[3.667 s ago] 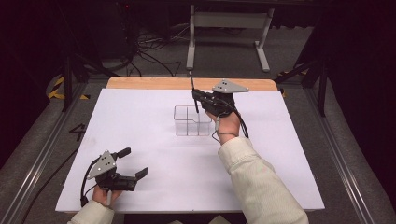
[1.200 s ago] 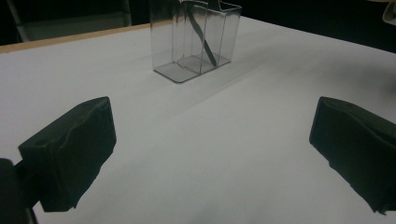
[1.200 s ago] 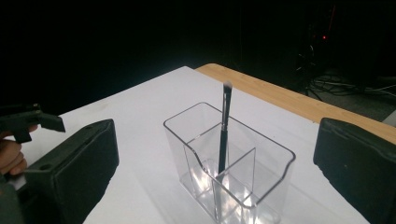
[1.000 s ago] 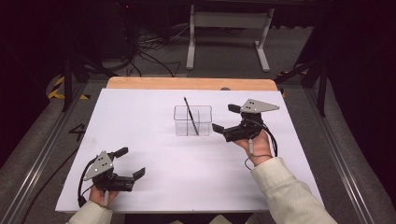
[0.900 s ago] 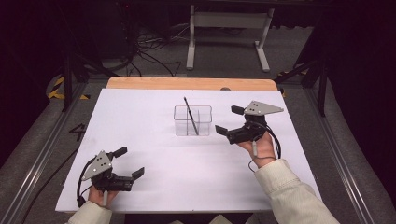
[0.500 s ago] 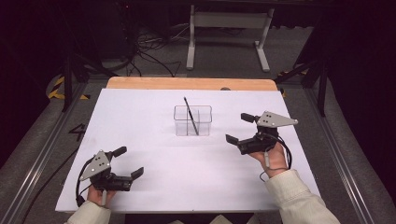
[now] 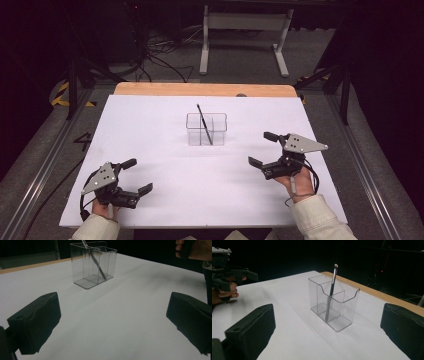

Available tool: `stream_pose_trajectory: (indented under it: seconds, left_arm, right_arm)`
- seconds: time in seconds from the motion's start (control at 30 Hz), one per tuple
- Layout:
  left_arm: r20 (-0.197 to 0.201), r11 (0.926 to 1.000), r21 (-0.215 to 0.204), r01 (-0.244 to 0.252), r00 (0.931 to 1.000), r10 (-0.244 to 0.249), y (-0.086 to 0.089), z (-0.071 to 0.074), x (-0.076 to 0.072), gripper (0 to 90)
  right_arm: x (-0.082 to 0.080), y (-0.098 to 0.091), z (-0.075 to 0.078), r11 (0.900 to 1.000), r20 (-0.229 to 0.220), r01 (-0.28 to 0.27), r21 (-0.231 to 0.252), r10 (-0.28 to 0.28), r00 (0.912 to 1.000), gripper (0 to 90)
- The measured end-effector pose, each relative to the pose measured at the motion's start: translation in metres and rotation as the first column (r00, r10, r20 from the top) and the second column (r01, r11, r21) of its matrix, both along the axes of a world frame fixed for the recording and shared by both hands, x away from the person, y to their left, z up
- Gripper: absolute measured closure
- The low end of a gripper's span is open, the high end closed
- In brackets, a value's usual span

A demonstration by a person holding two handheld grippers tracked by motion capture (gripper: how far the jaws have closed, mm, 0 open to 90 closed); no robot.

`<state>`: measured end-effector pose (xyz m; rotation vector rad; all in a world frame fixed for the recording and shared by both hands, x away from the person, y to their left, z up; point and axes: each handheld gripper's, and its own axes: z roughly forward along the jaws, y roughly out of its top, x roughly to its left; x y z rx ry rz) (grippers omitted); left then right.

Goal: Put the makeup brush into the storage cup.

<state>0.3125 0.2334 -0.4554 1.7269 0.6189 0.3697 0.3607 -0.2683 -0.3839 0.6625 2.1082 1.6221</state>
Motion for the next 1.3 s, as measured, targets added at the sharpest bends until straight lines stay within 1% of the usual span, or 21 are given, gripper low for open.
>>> stream_pose_trajectory:
  seconds: [0.07, 0.17, 0.2, 0.23, 0.37, 0.43, 0.5, 0.53, 0.63, 0.7, 0.77, 0.8, 0.9, 0.97, 1.07, 1.13, 1.2, 1.27, 1.3]
  left_arm:
    - [0.005, 1.0000, 0.008, 0.002, 1.0000, -0.002, 0.000, 0.000, 0.000, 0.1]
    - [0.005, 0.9997, 0.010, 0.022, 0.9997, -0.022, 0.000, 0.000, -0.001, 0.1]
    - [0.006, 0.9994, 0.014, 0.031, 0.9995, -0.031, 0.000, 0.000, -0.001, 0.1]
    - [0.011, 0.9994, 0.013, 0.033, 0.9994, -0.033, 0.000, -0.001, -0.001, 0.1]
    - [0.016, 0.9988, 0.017, 0.047, 0.9988, -0.047, 0.000, -0.001, -0.001, 0.1]
    - [0.015, 0.9987, 0.017, 0.048, 0.9987, -0.048, 0.000, -0.001, -0.001, 0.1]
    - [0.012, 0.9985, 0.014, 0.053, 0.9985, -0.053, 0.000, -0.002, -0.001, 0.1]
    - [0.016, 0.9983, 0.017, 0.056, 0.9983, -0.056, 0.001, -0.002, 0.000, 0.1]
    - [0.010, 0.9977, 0.012, 0.067, 0.9977, -0.067, 0.001, -0.002, 0.000, 0.2]
    - [0.009, 0.9970, 0.013, 0.076, 0.9970, -0.076, 0.001, -0.003, 0.000, 0.1]
    - [0.010, 0.9974, 0.012, 0.072, 0.9974, -0.072, 0.001, -0.004, 0.001, 0.2]
    - [0.004, 0.9974, 0.008, 0.072, 0.9974, -0.072, 0.001, -0.004, 0.001, 0.2]
    - [0.004, 0.9971, -0.001, 0.076, 0.9971, -0.075, 0.001, -0.005, 0.001, 0.2]
    - [0.001, 0.9971, -0.004, 0.076, 0.9971, -0.076, 0.002, -0.005, 0.001, 0.2]
    - [0.001, 0.9968, 0.001, 0.080, 0.9968, -0.080, 0.002, -0.006, 0.002, 0.2]
    - [0.000, 0.9968, -0.002, 0.079, 0.9968, -0.079, 0.002, -0.006, 0.002, 0.2]
    - [-0.005, 0.9965, -0.005, 0.083, 0.9965, -0.083, 0.002, -0.006, 0.002, 0.2]
    - [-0.004, 0.9963, -0.005, 0.086, 0.9963, -0.086, 0.001, -0.006, 0.002, 0.1]
    - [-0.008, 0.9957, 0.002, 0.093, 0.9956, -0.093, 0.001, -0.006, 0.002, 0.2]
  right_arm:
    - [-0.002, -0.002, -0.003, 1.0000, -0.010, 0.000, -0.001, 0.000, 0.9999, 0.3]
    - [-0.006, -0.003, -0.010, 1.0000, -0.017, -0.003, -0.001, 0.003, 0.9999, 0.2]
    - [-0.007, -0.003, -0.013, 1.0000, -0.023, -0.001, -0.009, 0.001, 0.9997, 0.1]
    - [-0.008, -0.004, -0.016, 1.0000, -0.028, -0.004, -0.007, 0.004, 0.9996, 0.2]
    - [-0.011, -0.006, -0.025, 1.0000, -0.031, 0.004, -0.002, -0.004, 0.9995, 0.2]
    - [-0.013, -0.008, -0.029, 0.9998, -0.032, 0.017, 0.010, -0.017, 0.9993, 0.1]
    - [-0.014, -0.010, -0.033, 0.9990, -0.024, 0.038, 0.021, -0.037, 0.9990, 0.1]
    - [-0.015, -0.011, -0.035, 0.9988, -0.025, 0.036, 0.032, -0.035, 0.9991, 0.1]
    - [-0.017, -0.013, -0.040, 0.9987, -0.021, 0.031, 0.042, -0.030, 0.9993, 0.1]
    - [-0.018, -0.013, -0.044, 0.9986, -0.031, 0.027, 0.046, -0.026, 0.9992, 0.1]
    - [-0.020, -0.013, -0.050, 0.9985, -0.039, 0.019, 0.051, -0.017, 0.9991, 0.1]
    - [-0.020, -0.013, -0.051, 0.9986, -0.040, 0.017, 0.051, -0.015, 0.9991, 0.1]
    - [-0.022, -0.015, -0.054, 0.9982, -0.033, 0.019, 0.057, -0.017, 0.9993, 0.1]
    - [-0.022, -0.015, -0.055, 0.9985, -0.034, 0.021, 0.051, -0.019, 0.9992, 0.1]
    - [-0.025, -0.016, -0.059, 0.9978, -0.032, 0.026, 0.060, -0.024, 0.9992, 0.1]
    - [-0.026, -0.018, -0.063, 0.9968, -0.033, 0.026, 0.075, -0.023, 0.9992, 0.1]
    - [-0.027, -0.018, -0.065, 0.9966, -0.038, 0.028, 0.078, -0.025, 0.9990, 0.1]
    - [-0.028, -0.018, -0.067, 0.9970, -0.044, 0.036, 0.069, -0.033, 0.9985, 0.1]
    - [-0.028, -0.018, -0.067, 0.9972, -0.047, 0.040, 0.062, -0.038, 0.9982, 0.1]
